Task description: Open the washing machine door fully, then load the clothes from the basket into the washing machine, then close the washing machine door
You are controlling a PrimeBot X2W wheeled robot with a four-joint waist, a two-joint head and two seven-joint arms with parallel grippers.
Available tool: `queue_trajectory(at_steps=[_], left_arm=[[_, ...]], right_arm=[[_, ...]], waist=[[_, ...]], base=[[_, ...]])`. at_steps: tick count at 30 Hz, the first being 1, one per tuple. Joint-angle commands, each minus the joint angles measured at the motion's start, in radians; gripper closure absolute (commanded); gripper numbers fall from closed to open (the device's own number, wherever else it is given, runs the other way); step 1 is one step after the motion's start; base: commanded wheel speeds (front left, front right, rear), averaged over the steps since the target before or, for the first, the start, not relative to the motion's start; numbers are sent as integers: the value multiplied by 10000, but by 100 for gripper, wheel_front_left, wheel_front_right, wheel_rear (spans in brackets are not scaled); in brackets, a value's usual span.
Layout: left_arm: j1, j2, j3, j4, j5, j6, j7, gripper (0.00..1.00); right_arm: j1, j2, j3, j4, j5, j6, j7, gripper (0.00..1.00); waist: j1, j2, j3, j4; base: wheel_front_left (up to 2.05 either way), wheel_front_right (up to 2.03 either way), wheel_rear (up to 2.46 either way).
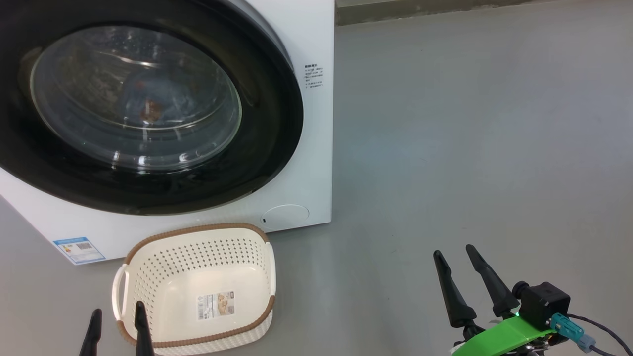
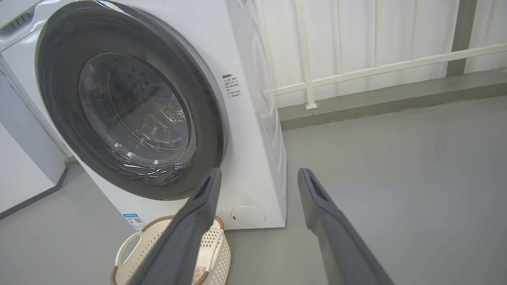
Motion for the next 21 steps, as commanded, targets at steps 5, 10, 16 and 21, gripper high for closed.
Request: queue_trajectory(at_steps=[5,10,16,21], left_arm=[[-45,148,300,-377,-29,101,-80,0],[-17,148,255,-461,-89,91,-80,0],[198,-93,-143,89,-116,53,52,100],[99,-55,-133,143,-710,0,166,100]], right_arm=[[71,45,161,-184,-31,-25,-46,0],[50,45,190,-213,-163,-25,-46,0],[240,8,31,324,-94,0,9,100],[234,-25,-14,294,480,-1,119,100]], waist=[[0,0,-33,8],[0,0,-54,-9],[0,0,-46,-8],[19,0,-63,13]], base=[[0,0,0],[0,0,0],[0,0,0],[0,0,0]])
